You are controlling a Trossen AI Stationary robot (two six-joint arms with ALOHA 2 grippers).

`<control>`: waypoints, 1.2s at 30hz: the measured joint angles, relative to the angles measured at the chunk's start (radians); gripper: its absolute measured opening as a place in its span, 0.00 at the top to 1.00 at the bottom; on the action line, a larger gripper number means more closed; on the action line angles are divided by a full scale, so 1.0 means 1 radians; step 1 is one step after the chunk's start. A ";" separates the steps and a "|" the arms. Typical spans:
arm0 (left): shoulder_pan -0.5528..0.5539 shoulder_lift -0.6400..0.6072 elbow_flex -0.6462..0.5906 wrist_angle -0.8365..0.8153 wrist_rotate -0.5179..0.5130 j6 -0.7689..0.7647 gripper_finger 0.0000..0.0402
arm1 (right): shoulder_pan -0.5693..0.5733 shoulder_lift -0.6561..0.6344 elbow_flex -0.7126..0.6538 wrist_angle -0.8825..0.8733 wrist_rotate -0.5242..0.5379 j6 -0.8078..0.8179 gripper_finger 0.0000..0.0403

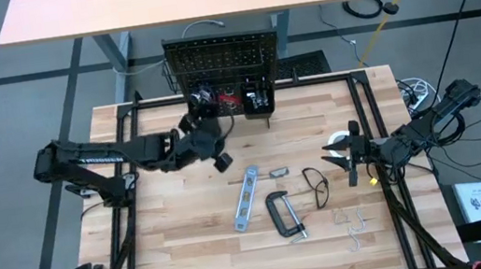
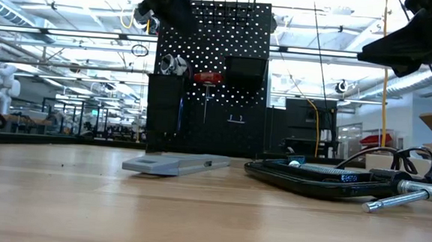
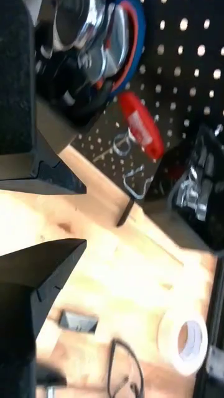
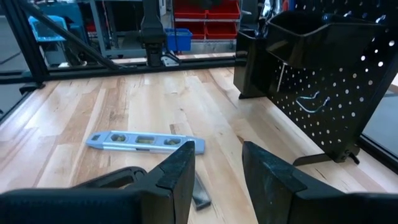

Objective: Hang tools onto peg board
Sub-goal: Put the cutter blades box into the right black bin on the peg board

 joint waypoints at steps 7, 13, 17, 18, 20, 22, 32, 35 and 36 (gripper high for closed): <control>-0.118 0.000 -0.047 0.022 -0.021 -0.084 0.70 | 0.000 0.000 0.000 0.036 0.000 0.000 0.69; -0.236 0.000 -0.114 0.042 -0.046 -0.200 0.70 | 0.000 0.000 0.000 0.060 0.001 0.010 0.69; -0.314 0.000 -0.155 0.073 -0.057 -0.258 0.70 | 0.000 0.007 0.000 0.130 -0.008 0.009 0.69; -0.330 0.000 -0.168 0.089 -0.058 -0.271 0.70 | 0.000 0.015 0.000 0.139 -0.017 0.008 0.69; -0.357 0.000 -0.205 0.151 -0.060 -0.276 0.70 | 0.000 0.033 0.000 0.166 -0.026 0.009 0.69; -0.379 0.000 -0.250 0.215 -0.073 -0.276 0.70 | -0.002 0.055 0.000 0.195 -0.025 0.011 0.69; -0.394 0.002 -0.626 0.838 -0.082 -0.271 0.70 | -0.085 0.231 0.000 0.365 -0.026 0.011 0.69; -0.384 0.002 -0.730 1.047 -0.060 -0.230 0.70 | -0.115 0.288 0.000 0.423 -0.026 0.011 0.69; -0.379 0.002 -0.760 1.113 -0.040 -0.212 0.70 | -0.125 0.308 0.000 0.437 -0.028 0.011 0.69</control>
